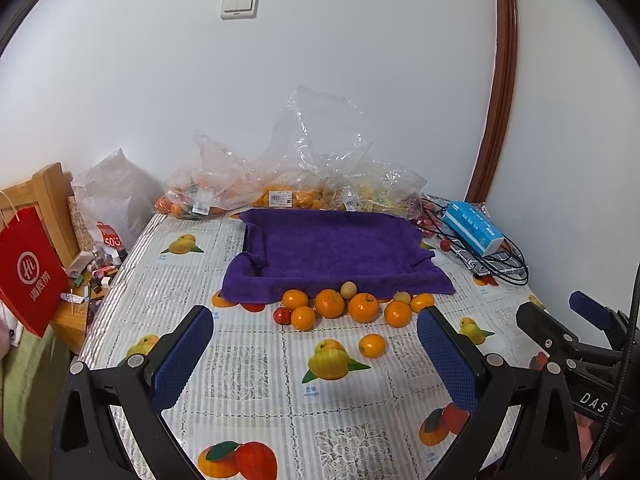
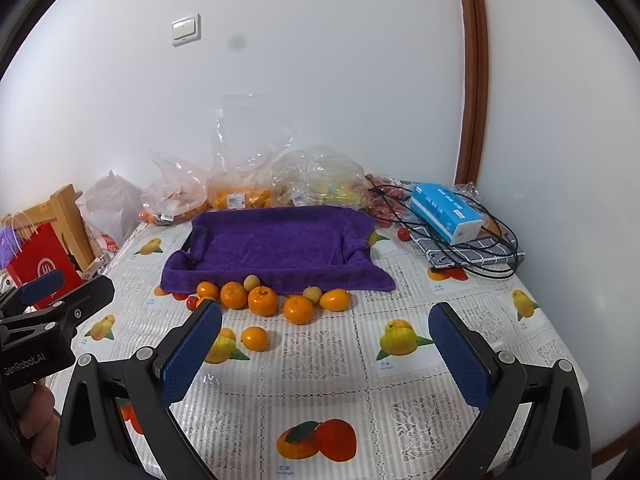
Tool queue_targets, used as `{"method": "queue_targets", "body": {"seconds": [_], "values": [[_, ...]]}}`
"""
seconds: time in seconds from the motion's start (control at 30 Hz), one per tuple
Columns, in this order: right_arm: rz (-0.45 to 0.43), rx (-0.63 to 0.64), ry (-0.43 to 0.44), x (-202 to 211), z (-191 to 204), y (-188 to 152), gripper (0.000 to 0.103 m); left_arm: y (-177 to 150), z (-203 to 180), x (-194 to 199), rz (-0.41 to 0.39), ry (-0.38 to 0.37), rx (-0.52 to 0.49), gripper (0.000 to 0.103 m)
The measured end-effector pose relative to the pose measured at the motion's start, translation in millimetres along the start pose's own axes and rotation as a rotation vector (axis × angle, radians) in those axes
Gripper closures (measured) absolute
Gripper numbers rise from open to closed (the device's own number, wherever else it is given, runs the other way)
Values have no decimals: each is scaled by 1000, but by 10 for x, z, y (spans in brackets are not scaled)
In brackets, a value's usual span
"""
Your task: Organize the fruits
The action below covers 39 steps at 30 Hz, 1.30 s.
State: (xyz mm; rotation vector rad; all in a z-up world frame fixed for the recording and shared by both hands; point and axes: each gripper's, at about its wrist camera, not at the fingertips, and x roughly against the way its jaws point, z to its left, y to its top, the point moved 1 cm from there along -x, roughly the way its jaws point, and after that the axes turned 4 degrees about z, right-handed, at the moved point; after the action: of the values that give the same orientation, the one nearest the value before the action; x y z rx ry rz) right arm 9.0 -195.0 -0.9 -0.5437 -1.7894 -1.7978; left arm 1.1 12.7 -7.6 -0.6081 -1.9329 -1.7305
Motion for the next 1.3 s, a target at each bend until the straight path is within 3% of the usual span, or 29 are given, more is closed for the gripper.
{"method": "queue_targets", "body": {"seconds": [1.3], "values": [[-12,-5,2,47,-15,-24,0,-13,-47,6,1,-11,-2,1]]}}
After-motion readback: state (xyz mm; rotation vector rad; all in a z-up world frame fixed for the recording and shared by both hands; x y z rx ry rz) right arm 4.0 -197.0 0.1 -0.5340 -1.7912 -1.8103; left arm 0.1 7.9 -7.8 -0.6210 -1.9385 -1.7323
